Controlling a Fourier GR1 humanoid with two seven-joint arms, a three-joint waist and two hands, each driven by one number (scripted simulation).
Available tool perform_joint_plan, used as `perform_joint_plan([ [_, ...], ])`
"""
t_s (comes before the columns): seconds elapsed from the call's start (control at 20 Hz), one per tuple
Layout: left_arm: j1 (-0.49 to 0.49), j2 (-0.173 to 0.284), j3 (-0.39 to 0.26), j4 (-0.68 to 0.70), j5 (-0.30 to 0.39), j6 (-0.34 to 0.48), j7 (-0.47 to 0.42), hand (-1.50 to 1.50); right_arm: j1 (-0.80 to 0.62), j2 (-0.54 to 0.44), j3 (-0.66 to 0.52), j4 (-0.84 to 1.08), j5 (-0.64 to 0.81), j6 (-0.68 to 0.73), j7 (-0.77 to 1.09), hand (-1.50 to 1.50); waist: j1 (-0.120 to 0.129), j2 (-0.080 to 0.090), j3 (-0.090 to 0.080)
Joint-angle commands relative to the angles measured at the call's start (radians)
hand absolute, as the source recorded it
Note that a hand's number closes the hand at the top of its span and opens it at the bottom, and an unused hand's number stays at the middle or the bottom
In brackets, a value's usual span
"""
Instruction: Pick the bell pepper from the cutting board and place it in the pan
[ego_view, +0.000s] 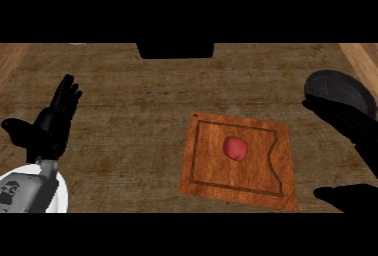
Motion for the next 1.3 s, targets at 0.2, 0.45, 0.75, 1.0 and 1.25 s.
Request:
perform_joint_plan([
  [0.2, -0.02, -0.015, 0.008, -0.005, -0.024, -0.027, 0.016, 0.0, -0.307, 0.042, 0.035, -0.104, -0.025, 0.248, 0.419, -1.5, 0.035, 0.007, 0.003],
  [0.45, -0.061, -0.056, 0.026, 0.074, -0.03, -0.056, -0.009, 0.0, -0.493, 0.233, 0.125, -0.035, 0.015, 0.333, 0.567, -1.5, 0.031, 0.007, 0.003],
  [0.75, -0.026, -0.057, 0.031, 0.03, -0.056, -0.056, -0.011, 0.0, -0.578, 0.444, 0.173, 0.104, -0.039, 0.379, 0.595, -1.5, 0.031, 0.007, 0.004],
  [1.0, 0.016, -0.067, 0.051, 0.011, -0.074, -0.076, -0.017, 0.0, -0.492, 0.498, 0.241, 0.09, 0.104, 0.405, 0.607, -1.5, 0.024, 0.005, 0.004],
  [1.25, -0.038, -0.072, 0.071, -0.015, -0.076, -0.068, 0.068, 0.0, -0.445, 0.565, 0.262, 0.176, 0.192, 0.38, 0.605, -1.5, 0.022, 0.005, 0.005],
])
